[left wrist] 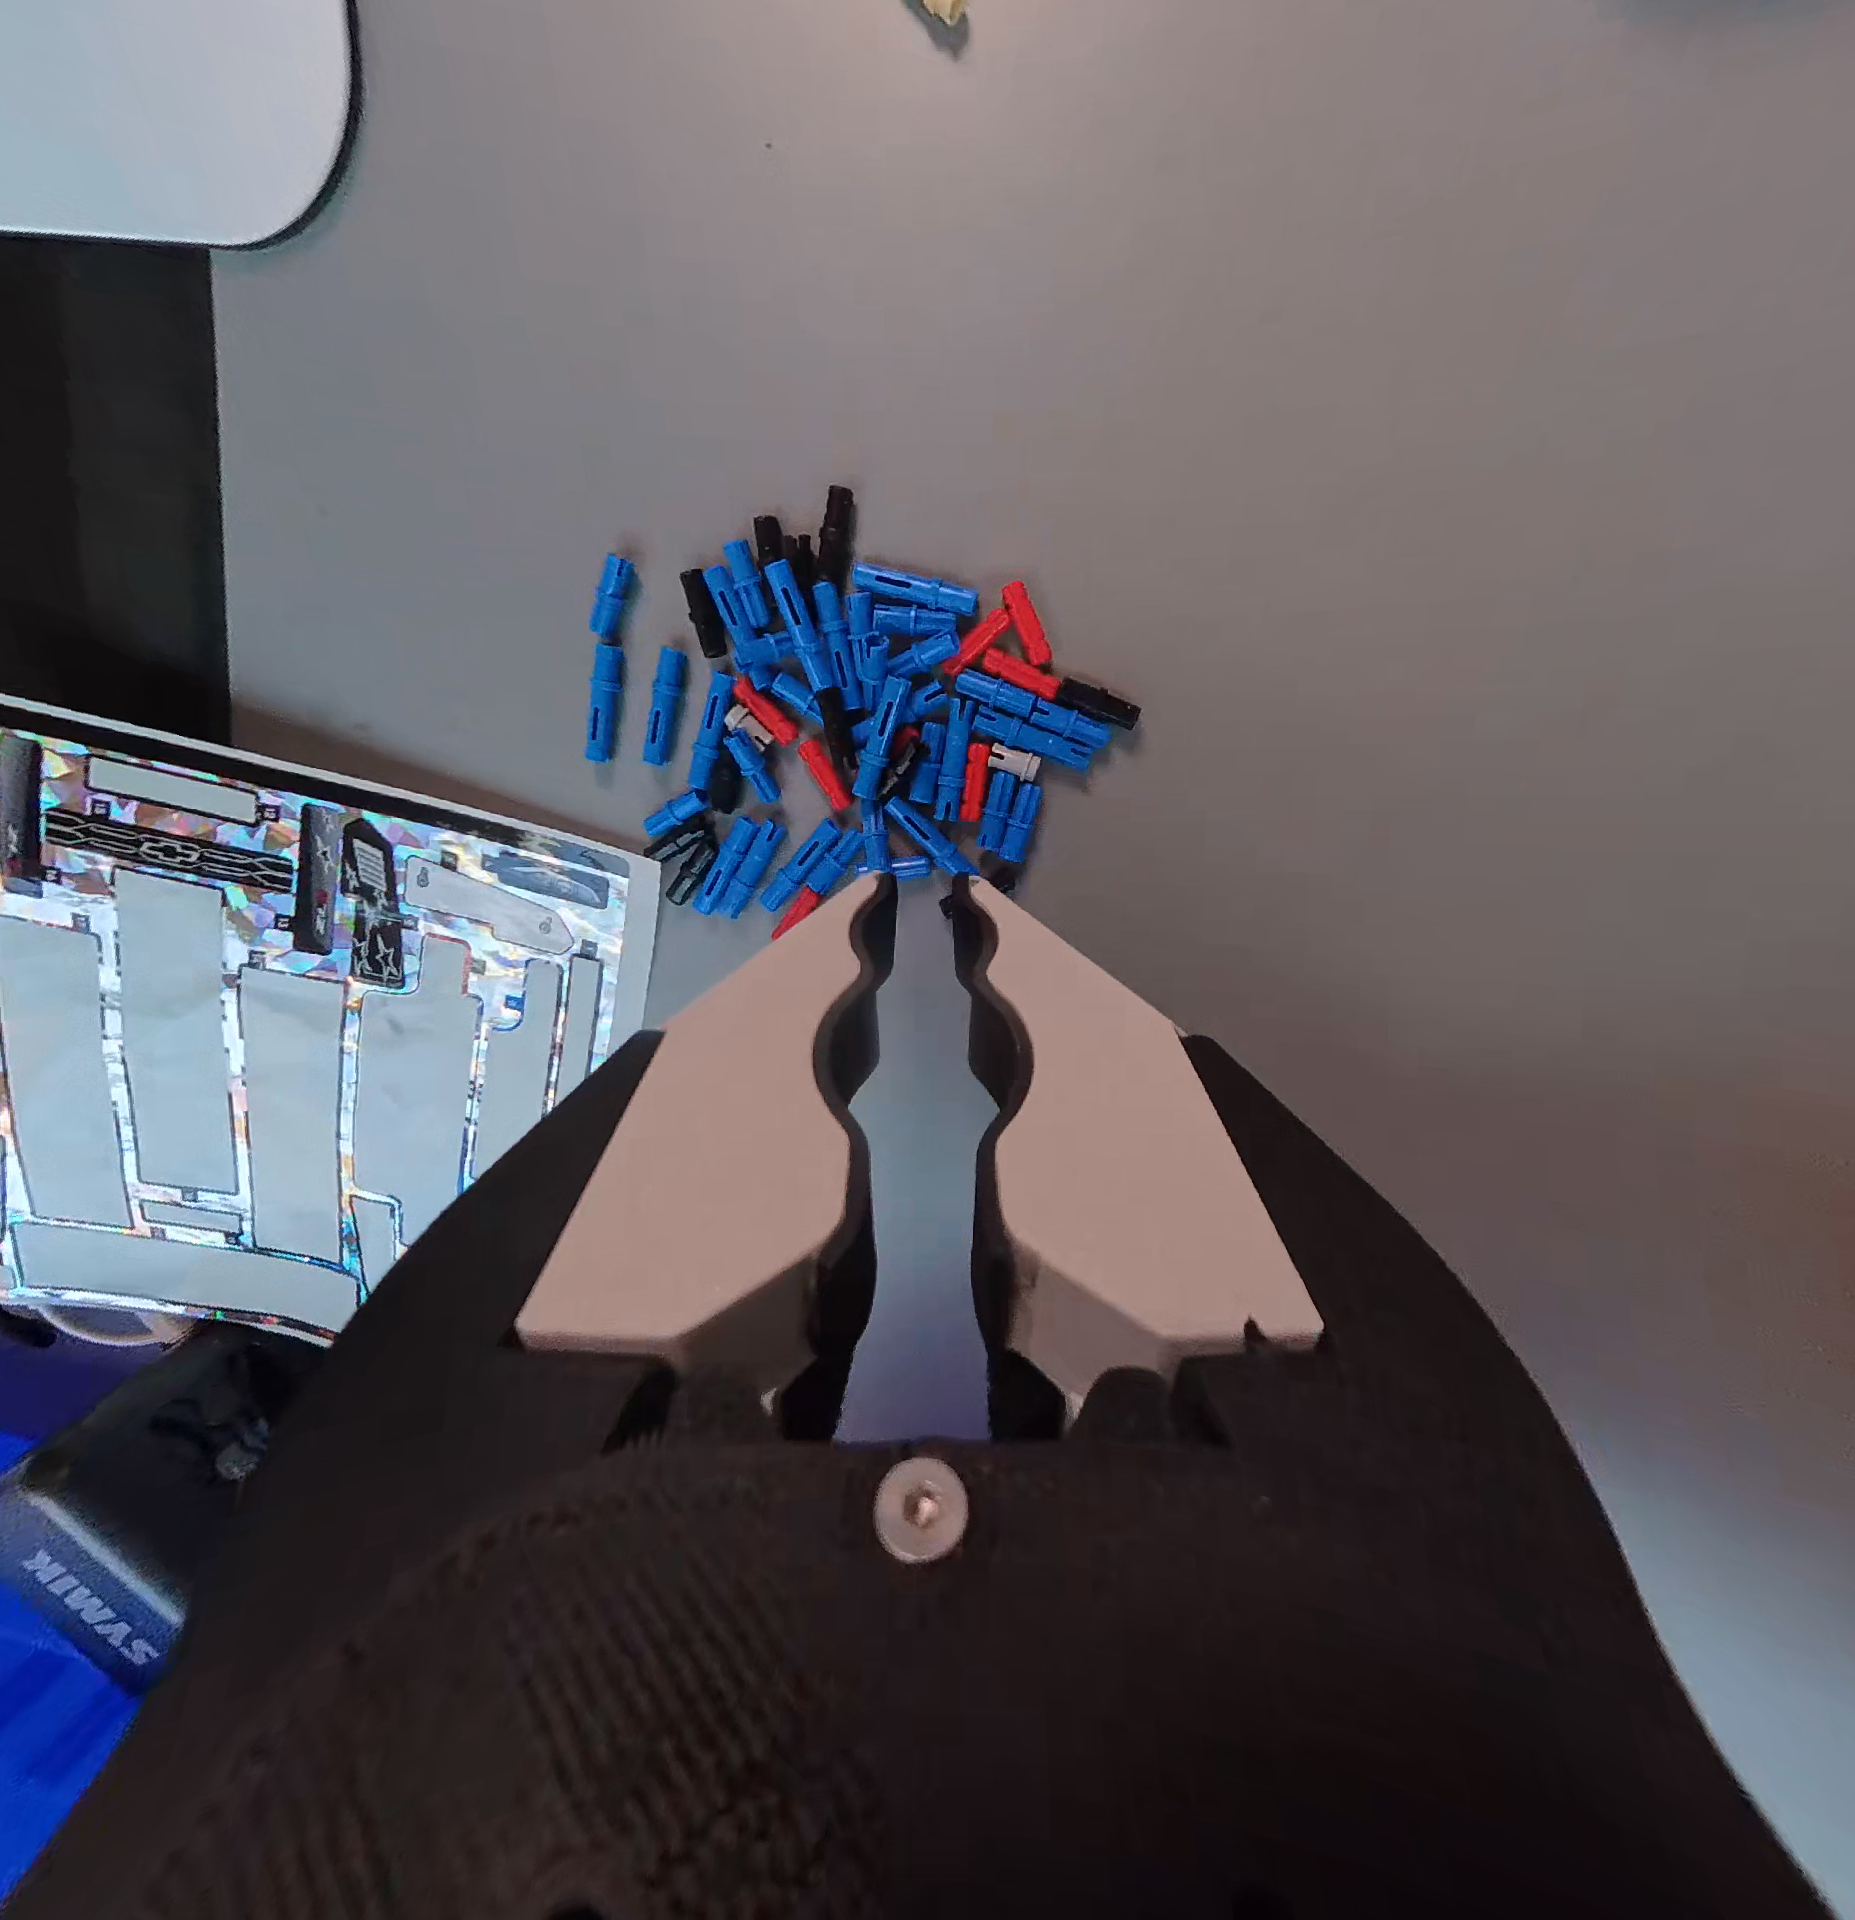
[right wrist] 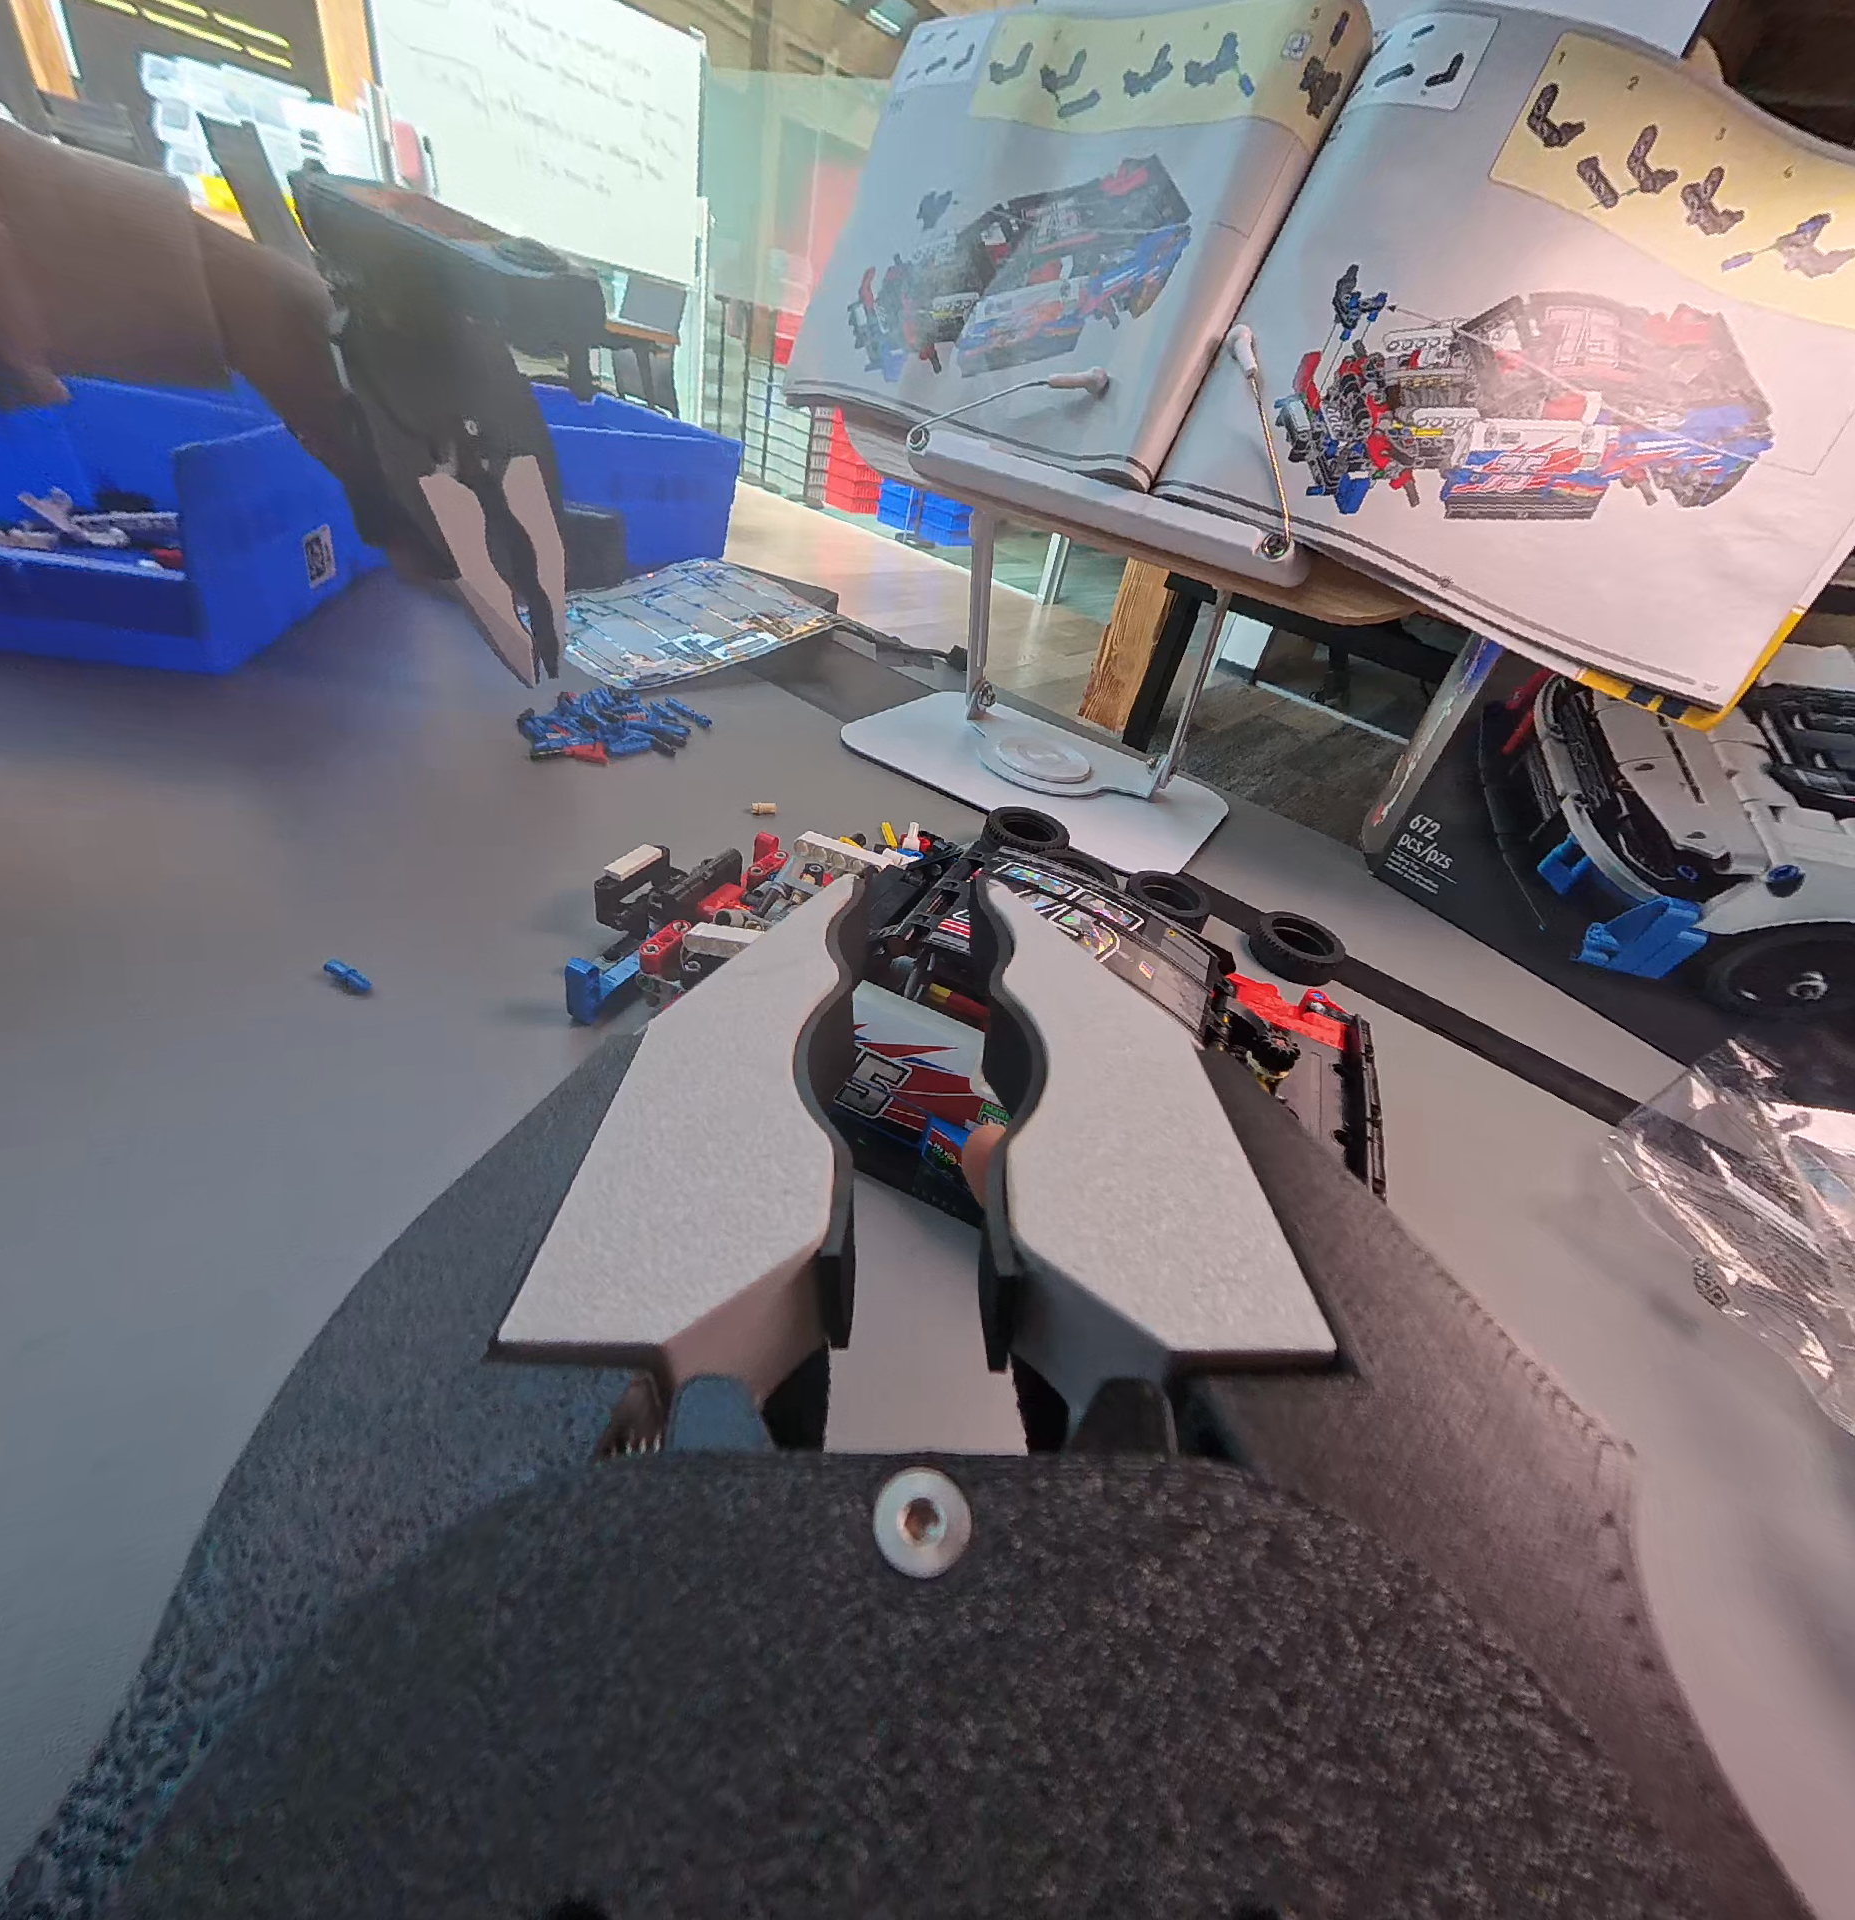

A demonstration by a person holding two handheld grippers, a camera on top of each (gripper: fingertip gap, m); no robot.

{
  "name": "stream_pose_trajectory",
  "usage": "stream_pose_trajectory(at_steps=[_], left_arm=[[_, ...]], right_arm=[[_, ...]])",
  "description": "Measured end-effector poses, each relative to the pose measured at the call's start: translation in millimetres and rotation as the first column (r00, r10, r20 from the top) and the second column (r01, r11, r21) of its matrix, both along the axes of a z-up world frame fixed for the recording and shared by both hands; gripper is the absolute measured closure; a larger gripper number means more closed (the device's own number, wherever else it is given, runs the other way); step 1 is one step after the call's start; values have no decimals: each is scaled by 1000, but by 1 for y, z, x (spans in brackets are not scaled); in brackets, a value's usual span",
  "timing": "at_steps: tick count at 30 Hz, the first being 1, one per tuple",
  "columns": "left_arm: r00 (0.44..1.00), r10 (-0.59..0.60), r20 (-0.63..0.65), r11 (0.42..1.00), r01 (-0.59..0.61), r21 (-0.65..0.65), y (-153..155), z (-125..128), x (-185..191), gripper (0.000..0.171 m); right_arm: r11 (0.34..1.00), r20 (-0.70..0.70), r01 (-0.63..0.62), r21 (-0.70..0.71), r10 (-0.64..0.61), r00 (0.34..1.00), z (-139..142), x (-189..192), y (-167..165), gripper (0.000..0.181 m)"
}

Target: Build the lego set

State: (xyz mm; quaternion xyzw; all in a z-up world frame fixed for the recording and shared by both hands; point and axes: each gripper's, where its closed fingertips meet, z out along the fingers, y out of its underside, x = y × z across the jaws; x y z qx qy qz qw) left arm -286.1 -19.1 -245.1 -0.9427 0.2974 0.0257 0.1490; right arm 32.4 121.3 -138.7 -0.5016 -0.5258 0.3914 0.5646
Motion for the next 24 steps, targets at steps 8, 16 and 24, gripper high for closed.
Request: stream_pose_trajectory(at_steps=[8, 16, 24], left_arm=[[1000, -1, -12, 999, 1, -32, 1, -14, 1, 162], [1000, 0, -18, 999, -1, -40, -7, -5, -1, 162], [999, -32, -6, 999, 32, -7, -3, -13, 16, 157]], right_arm=[[1000, 14, -1, 2, 1, 1000, -4, -1, 0, 165], [1000, 21, -3, 3, 3, 1000, -6, -1, 1, 166], [1000, 31, -10, 6, 10, 999, -8, -3, -1, 166]])
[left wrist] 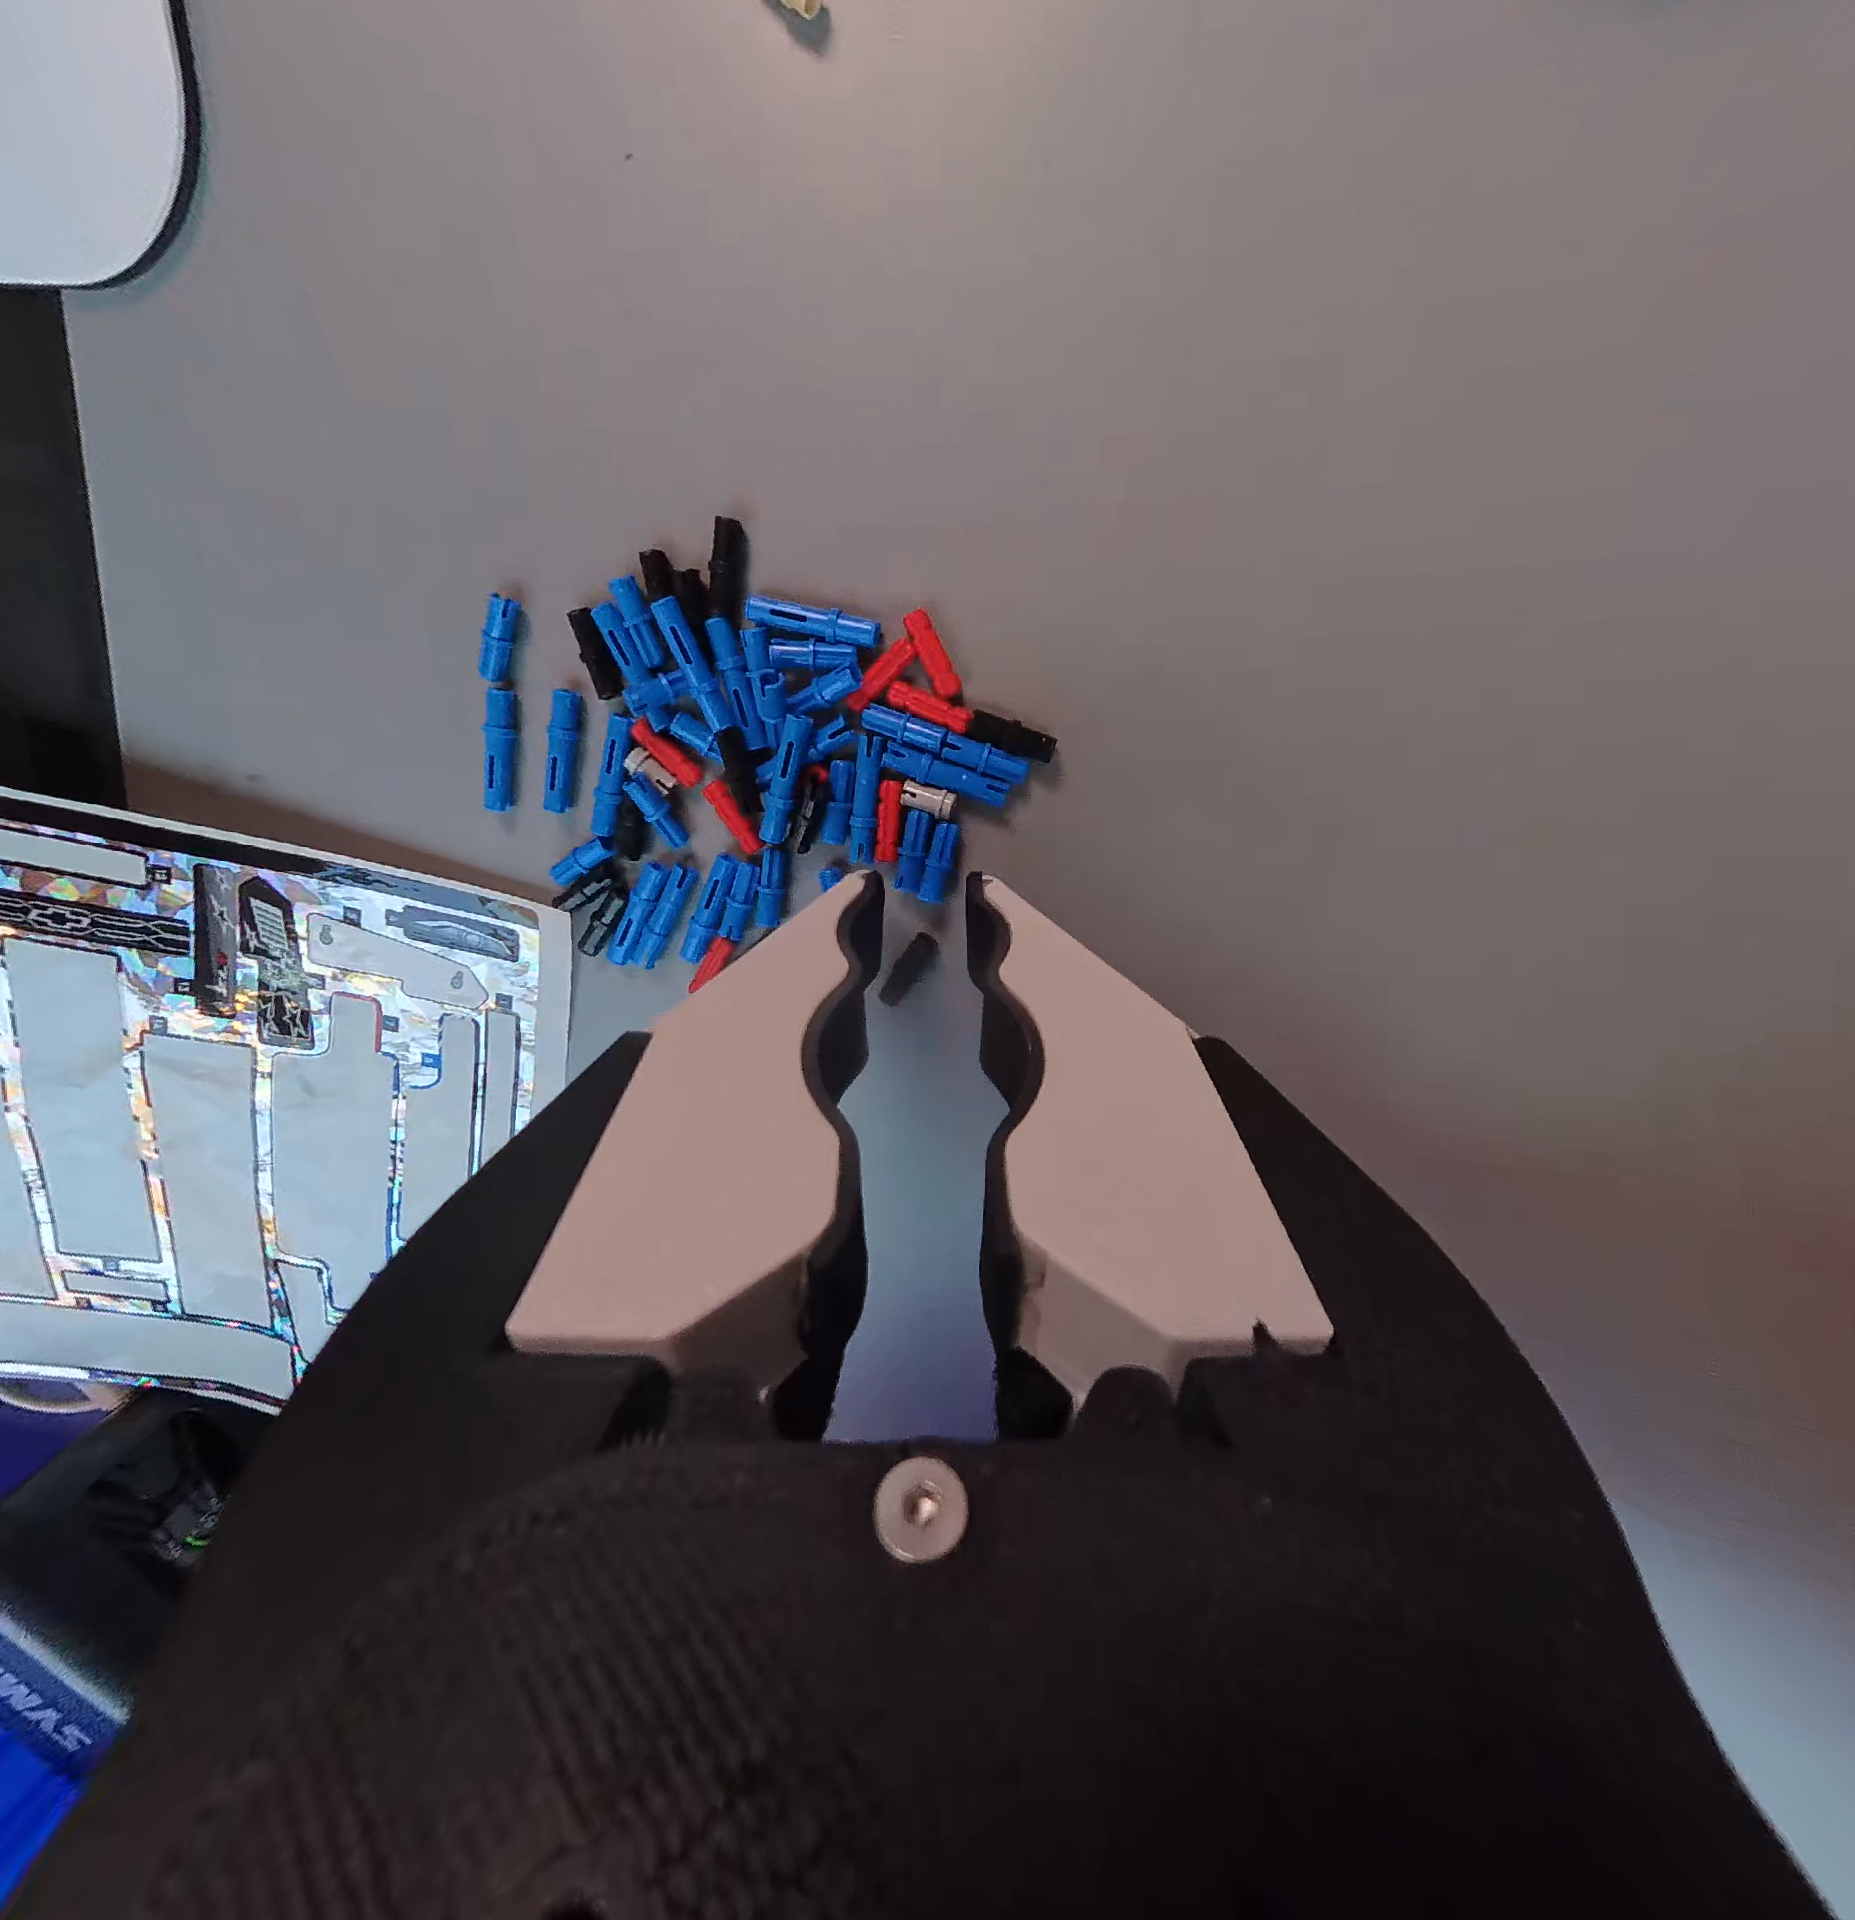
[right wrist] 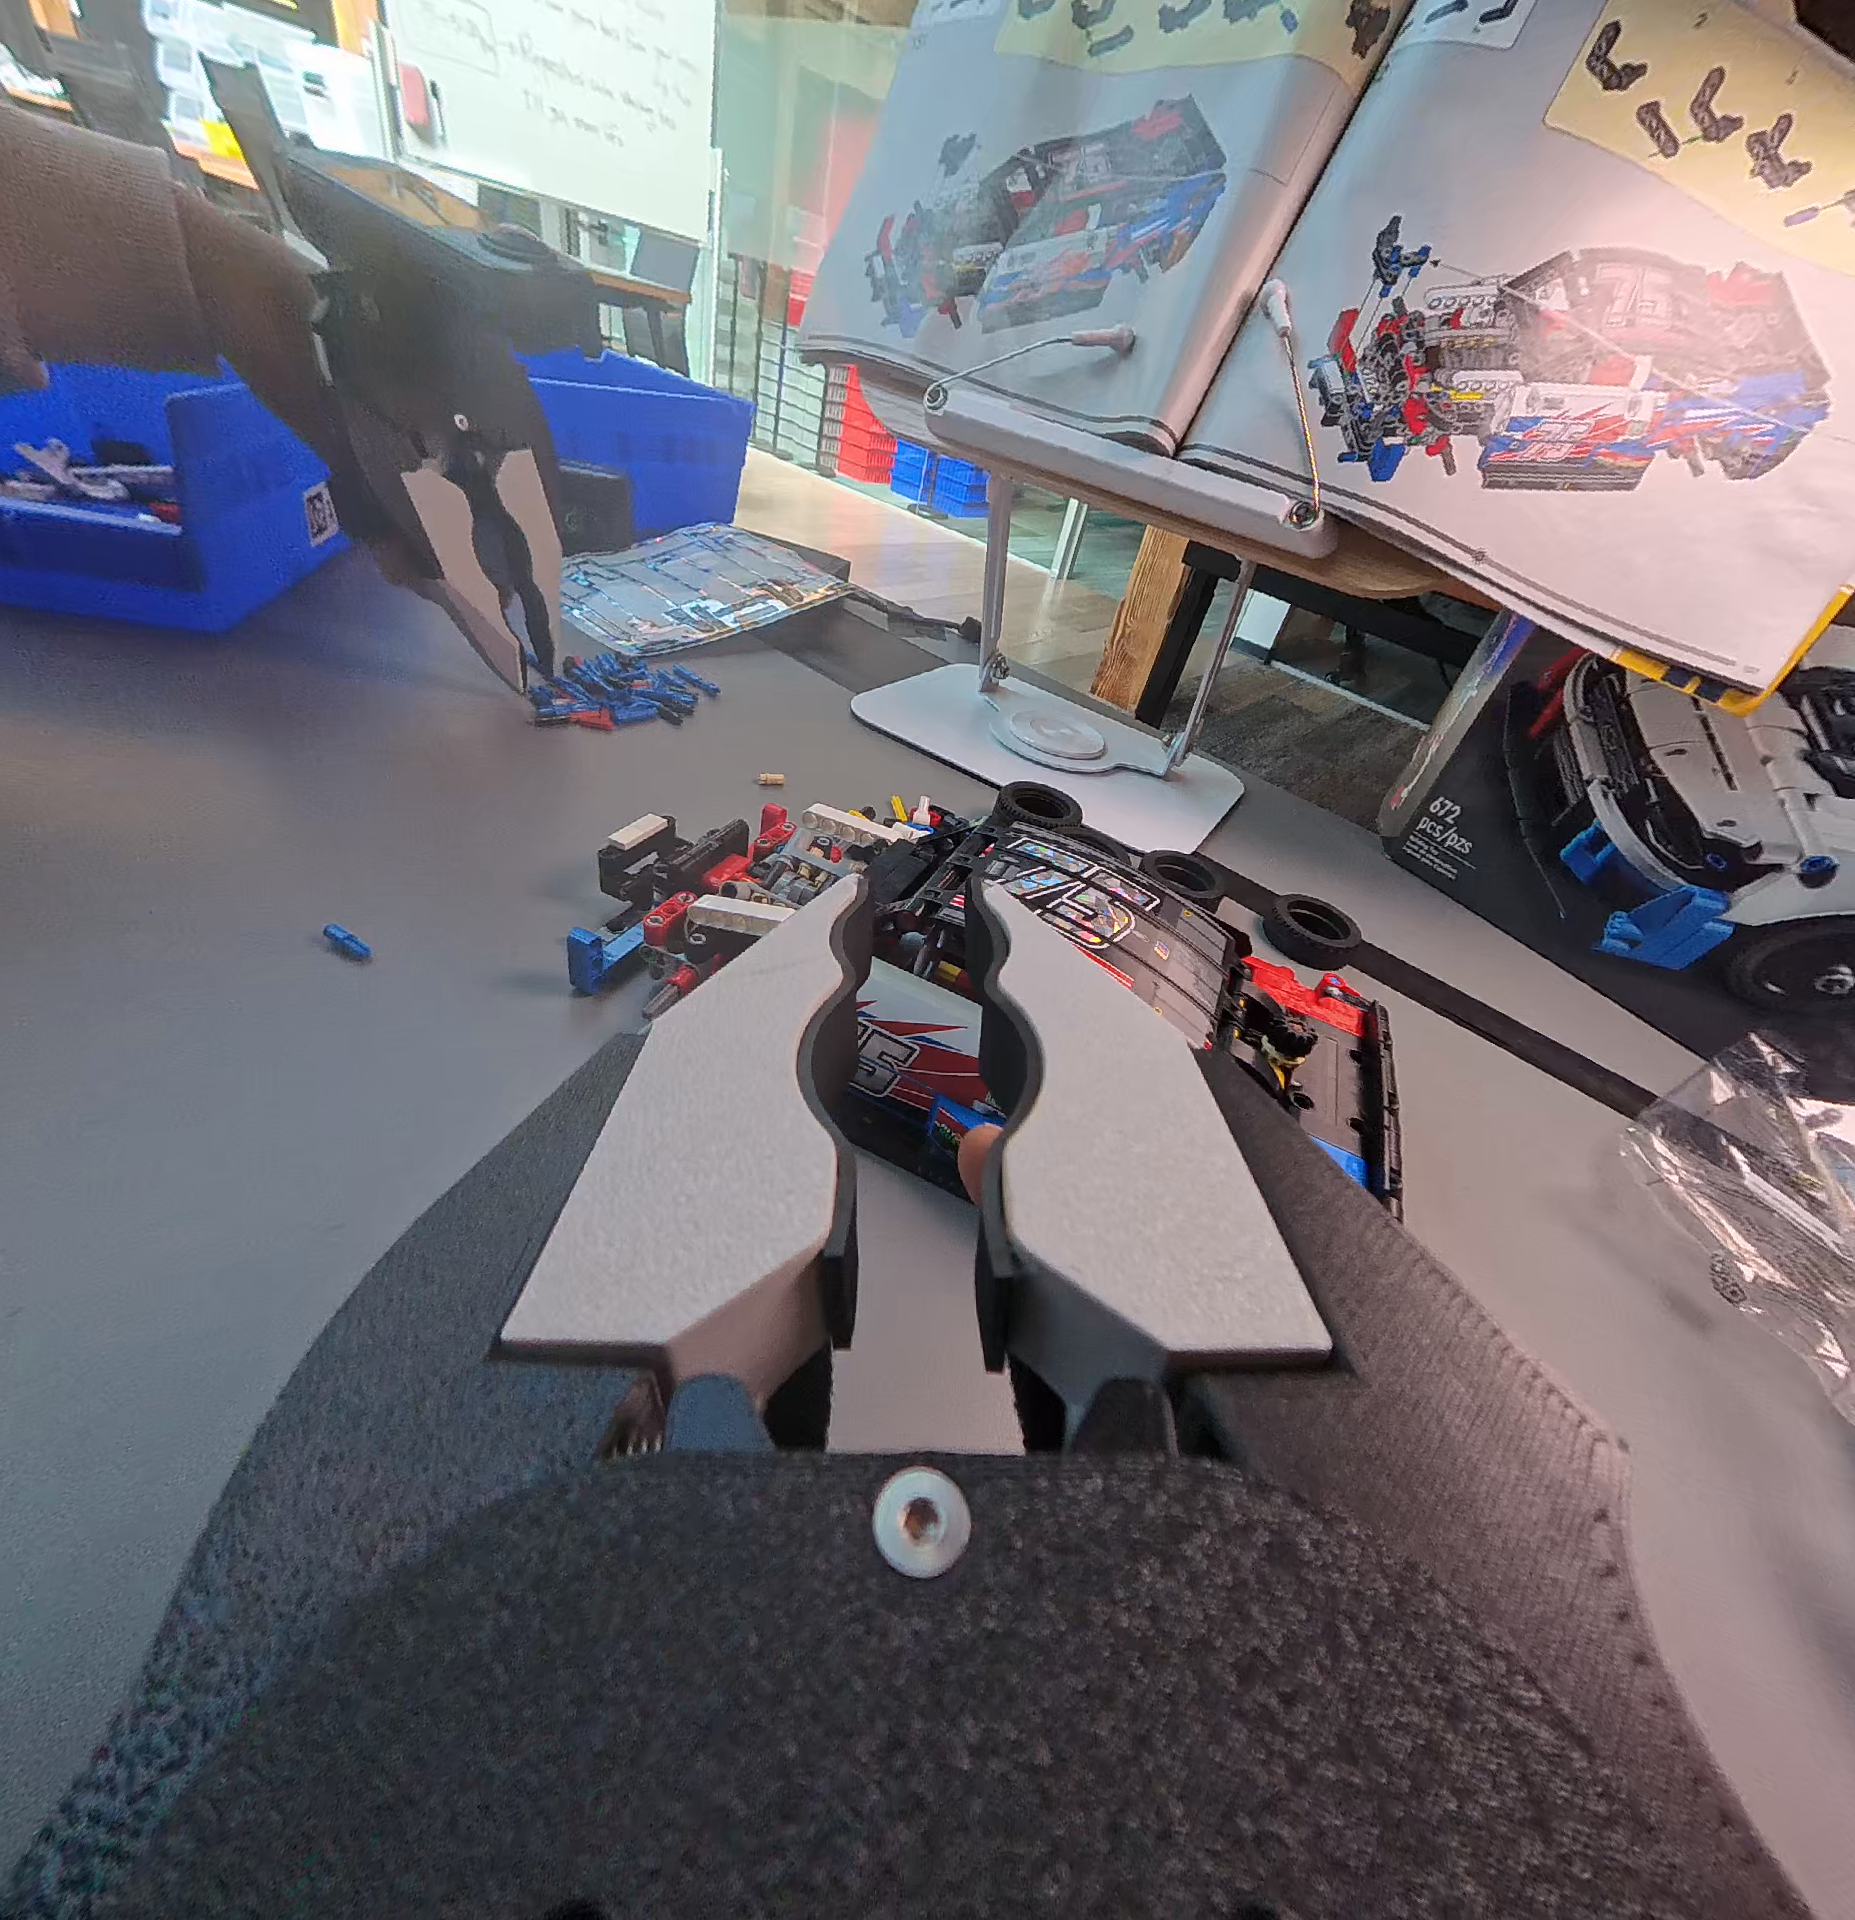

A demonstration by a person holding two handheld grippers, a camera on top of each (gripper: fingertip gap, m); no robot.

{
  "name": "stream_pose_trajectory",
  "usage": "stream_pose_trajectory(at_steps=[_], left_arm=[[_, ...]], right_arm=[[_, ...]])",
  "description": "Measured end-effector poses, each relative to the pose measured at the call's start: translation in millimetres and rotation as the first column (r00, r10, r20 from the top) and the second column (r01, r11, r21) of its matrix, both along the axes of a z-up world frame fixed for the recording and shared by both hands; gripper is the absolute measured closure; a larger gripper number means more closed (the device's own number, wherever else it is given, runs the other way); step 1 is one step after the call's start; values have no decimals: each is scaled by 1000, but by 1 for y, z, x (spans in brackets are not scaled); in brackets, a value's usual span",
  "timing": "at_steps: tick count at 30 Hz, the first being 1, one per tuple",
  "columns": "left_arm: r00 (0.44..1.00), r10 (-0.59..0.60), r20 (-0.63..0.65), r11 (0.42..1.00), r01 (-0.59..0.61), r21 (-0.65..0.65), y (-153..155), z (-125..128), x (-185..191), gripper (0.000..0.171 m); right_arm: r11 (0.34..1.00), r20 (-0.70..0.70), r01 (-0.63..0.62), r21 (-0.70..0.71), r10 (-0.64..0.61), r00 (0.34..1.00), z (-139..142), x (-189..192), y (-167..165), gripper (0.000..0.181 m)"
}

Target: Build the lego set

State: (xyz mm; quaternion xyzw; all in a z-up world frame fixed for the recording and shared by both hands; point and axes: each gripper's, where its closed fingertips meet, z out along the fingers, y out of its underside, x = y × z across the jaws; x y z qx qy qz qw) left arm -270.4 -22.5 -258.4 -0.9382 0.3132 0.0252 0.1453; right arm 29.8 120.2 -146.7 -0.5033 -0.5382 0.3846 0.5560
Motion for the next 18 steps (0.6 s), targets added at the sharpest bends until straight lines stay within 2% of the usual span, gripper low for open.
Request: stream_pose_trajectory(at_steps=[14, 16, 18], left_arm=[[1000, 2, 9, 1000, -2, 23, 2, -4, 3, 163], [1000, 0, 20, 998, -1, 64, 5, 2, 6, 171], [1000, -3, 24, 998, 1, 59, 0, 5, 9, 171]], right_arm=[[1000, 3, -2, 3, 2, 1000, 0, 0, 0, 167], [1000, 1, -1, 5, 1, 1000, 0, 0, 0, 167], [1000, 0, -1, 4, 1, 1000, 1, 1, 0, 167]])
